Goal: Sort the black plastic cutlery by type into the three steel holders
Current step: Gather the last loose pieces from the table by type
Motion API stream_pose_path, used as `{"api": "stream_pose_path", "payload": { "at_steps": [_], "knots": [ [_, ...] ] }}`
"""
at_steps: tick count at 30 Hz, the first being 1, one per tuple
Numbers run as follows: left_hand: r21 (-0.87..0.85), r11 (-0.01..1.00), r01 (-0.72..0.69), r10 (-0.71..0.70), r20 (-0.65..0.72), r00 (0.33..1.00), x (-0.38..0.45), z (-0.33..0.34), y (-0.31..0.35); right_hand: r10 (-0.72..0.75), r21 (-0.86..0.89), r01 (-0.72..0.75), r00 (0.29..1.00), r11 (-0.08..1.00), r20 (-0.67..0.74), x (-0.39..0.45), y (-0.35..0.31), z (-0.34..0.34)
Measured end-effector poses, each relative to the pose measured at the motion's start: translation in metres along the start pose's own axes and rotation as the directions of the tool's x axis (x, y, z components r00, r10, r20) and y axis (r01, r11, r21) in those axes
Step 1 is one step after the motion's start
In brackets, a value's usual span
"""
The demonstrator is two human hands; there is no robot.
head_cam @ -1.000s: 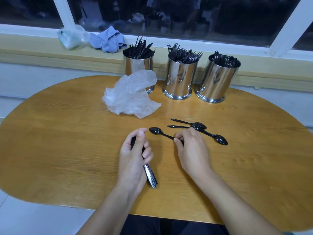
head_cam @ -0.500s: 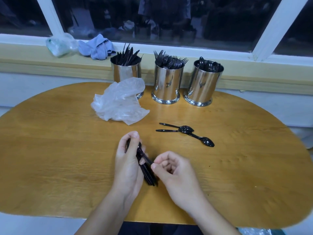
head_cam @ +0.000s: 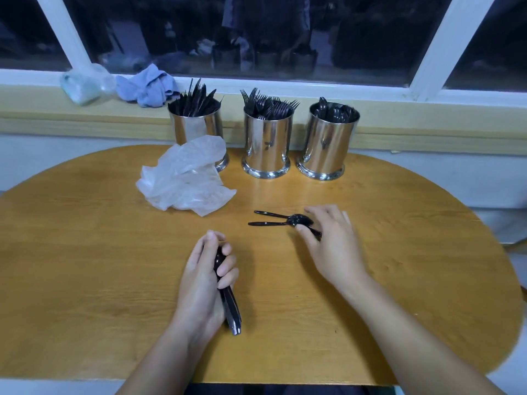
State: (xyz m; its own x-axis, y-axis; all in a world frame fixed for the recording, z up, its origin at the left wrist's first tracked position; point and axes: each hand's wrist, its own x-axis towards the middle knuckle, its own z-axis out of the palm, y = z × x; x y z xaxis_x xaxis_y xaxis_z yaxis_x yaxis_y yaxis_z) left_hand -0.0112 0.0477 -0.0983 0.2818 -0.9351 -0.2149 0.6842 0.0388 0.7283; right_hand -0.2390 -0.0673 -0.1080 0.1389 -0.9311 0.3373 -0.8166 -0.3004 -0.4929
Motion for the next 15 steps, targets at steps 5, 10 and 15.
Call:
{"api": "stream_pose_path", "payload": {
  "at_steps": [5,10,15],
  "knots": [
    [0.07,0.998,-0.005,0.003,0.024,1.0,-0.001,0.0,-0.001,0.085,-0.133,-0.072,0.991,0.989,0.099,0.025,0.004,0.009],
    [0.122,0.992,-0.01,0.003,0.058,0.998,-0.002,-0.001,-0.002,0.006,-0.135,0.01,0.993,0.991,0.12,0.021,0.008,0.015],
    [0.139,0.99,-0.012,0.003,0.066,0.998,-0.004,-0.001,-0.002,-0.109,-0.084,0.122,0.984,0.989,0.144,0.009,0.009,0.01]
  ]
}}
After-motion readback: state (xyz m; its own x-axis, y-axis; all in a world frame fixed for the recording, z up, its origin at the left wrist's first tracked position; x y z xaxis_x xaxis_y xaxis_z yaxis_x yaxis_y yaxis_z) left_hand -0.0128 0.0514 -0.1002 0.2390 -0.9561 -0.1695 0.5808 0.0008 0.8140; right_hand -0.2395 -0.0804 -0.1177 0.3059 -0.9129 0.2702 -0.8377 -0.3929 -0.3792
